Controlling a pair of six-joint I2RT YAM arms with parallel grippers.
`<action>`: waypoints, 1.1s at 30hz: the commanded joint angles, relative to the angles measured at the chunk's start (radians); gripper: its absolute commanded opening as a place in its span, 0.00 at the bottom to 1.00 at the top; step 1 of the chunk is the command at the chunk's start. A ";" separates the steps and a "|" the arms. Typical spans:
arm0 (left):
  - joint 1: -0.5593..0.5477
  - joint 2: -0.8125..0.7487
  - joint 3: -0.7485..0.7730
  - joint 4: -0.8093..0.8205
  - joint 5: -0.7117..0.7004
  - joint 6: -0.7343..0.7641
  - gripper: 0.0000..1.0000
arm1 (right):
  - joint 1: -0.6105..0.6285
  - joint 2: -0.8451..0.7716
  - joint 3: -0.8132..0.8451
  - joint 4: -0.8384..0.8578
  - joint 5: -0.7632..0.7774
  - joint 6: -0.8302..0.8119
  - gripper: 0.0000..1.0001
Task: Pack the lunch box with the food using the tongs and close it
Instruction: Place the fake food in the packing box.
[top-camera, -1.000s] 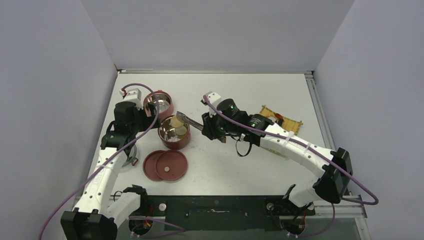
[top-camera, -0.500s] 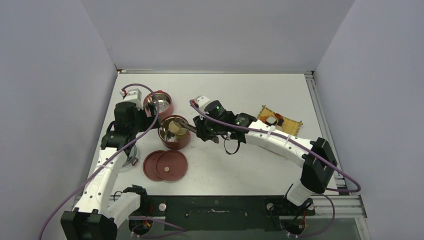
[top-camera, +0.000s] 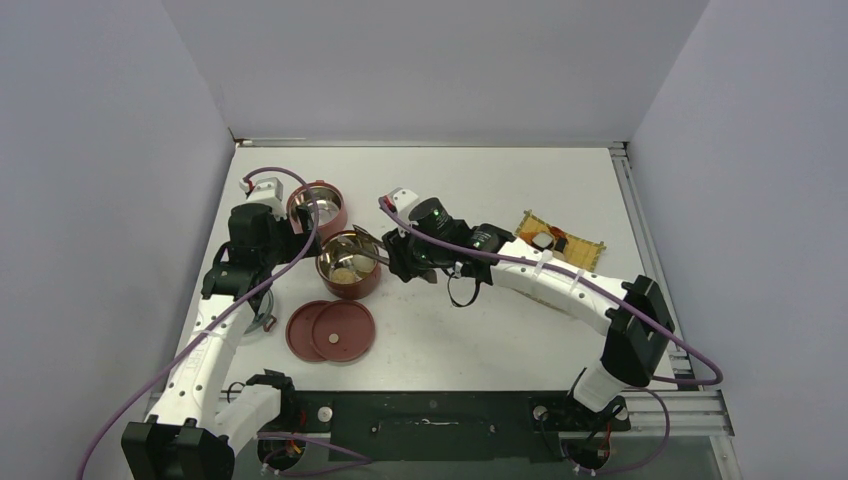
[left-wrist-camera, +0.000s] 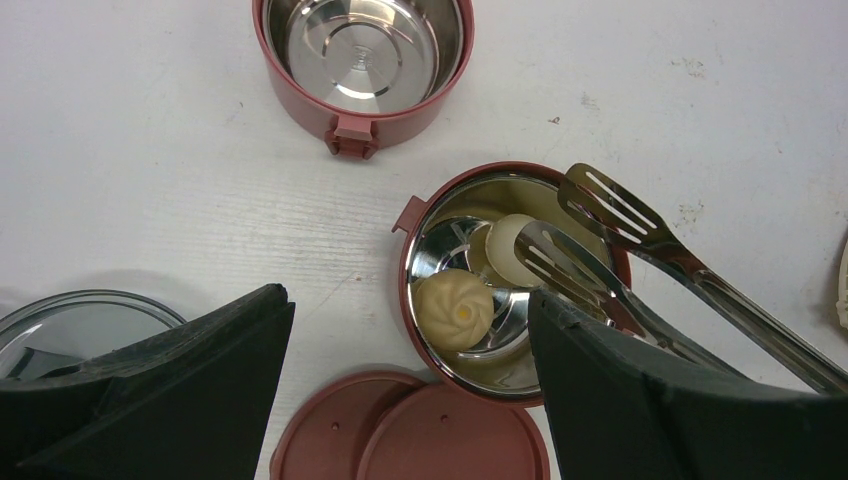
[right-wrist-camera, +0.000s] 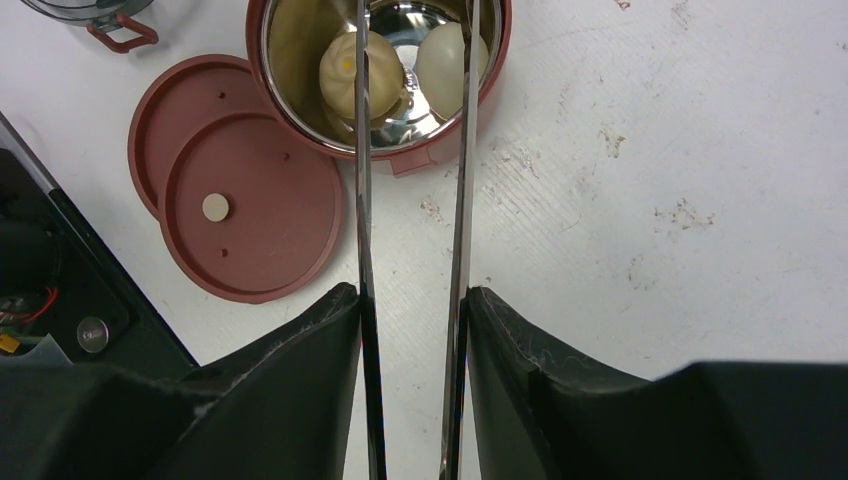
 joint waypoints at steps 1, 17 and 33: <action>-0.001 -0.001 0.016 0.030 -0.006 0.008 0.86 | 0.004 -0.055 0.052 0.032 0.014 -0.008 0.40; 0.000 -0.006 0.013 0.029 -0.006 0.008 0.86 | -0.186 -0.383 -0.100 -0.311 0.187 0.164 0.38; -0.002 -0.003 0.012 0.029 0.005 0.006 0.86 | -0.296 -0.369 -0.101 -0.755 0.446 0.252 0.39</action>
